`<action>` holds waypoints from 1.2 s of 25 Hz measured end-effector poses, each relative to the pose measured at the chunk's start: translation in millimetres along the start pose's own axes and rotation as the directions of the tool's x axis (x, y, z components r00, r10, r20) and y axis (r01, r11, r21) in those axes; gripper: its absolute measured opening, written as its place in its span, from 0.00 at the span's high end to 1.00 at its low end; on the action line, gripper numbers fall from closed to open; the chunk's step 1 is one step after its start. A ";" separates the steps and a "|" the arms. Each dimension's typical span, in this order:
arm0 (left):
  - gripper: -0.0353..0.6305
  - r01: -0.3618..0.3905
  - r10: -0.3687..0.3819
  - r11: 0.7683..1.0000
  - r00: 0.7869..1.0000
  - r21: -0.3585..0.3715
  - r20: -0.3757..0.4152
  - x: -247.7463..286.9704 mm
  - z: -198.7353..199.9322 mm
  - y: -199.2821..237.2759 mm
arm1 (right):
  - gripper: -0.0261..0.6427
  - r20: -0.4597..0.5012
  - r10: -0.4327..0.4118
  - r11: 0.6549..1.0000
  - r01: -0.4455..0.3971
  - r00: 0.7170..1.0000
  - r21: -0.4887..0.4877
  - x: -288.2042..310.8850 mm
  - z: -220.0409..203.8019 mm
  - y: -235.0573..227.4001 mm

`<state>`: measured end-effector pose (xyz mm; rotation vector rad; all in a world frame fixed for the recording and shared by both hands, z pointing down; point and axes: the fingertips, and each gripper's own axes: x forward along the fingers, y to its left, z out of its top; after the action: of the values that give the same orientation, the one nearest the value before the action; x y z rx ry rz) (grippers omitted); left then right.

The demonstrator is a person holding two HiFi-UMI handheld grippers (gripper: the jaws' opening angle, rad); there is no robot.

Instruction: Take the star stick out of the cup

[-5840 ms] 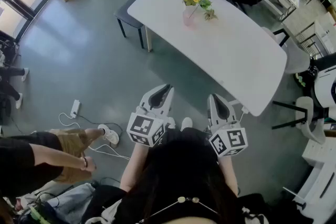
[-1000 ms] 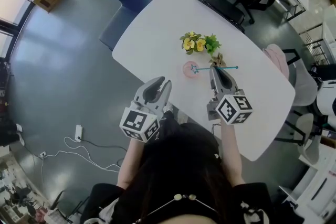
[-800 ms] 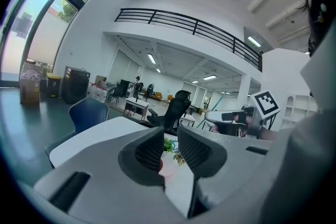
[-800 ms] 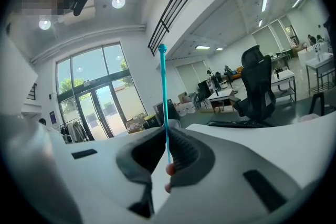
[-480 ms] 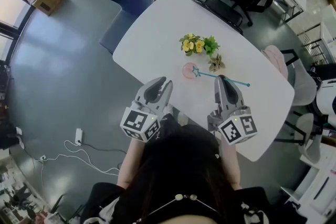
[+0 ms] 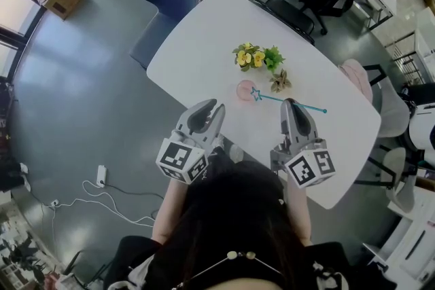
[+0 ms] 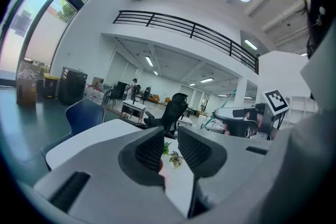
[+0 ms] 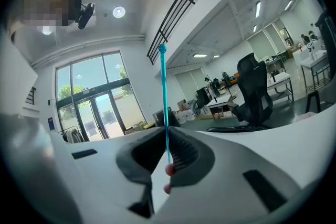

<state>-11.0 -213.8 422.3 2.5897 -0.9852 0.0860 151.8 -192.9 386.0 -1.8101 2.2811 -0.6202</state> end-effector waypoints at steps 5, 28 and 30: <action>0.82 -0.010 0.010 1.000 1.000 0.000 0.002 -2.3 -1.1 2.7 | 0.93 -0.027 0.003 1.000 -0.003 1.000 -0.025 1.6 -2.6 2.1; 0.82 -0.039 0.039 0.999 0.999 0.007 0.023 -14.2 2.1 7.9 | 0.93 -0.040 0.000 0.994 -0.004 0.999 -0.107 3.0 3.5 17.2; 0.82 -0.041 0.041 0.999 0.999 0.006 0.023 -13.8 1.0 9.1 | 0.93 -0.040 -0.003 0.994 -0.001 0.999 -0.110 3.5 2.8 15.7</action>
<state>-27.4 -211.7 421.7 2.5827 -1.0476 0.0707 138.1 -194.1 377.3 -1.8637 2.3851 -0.5456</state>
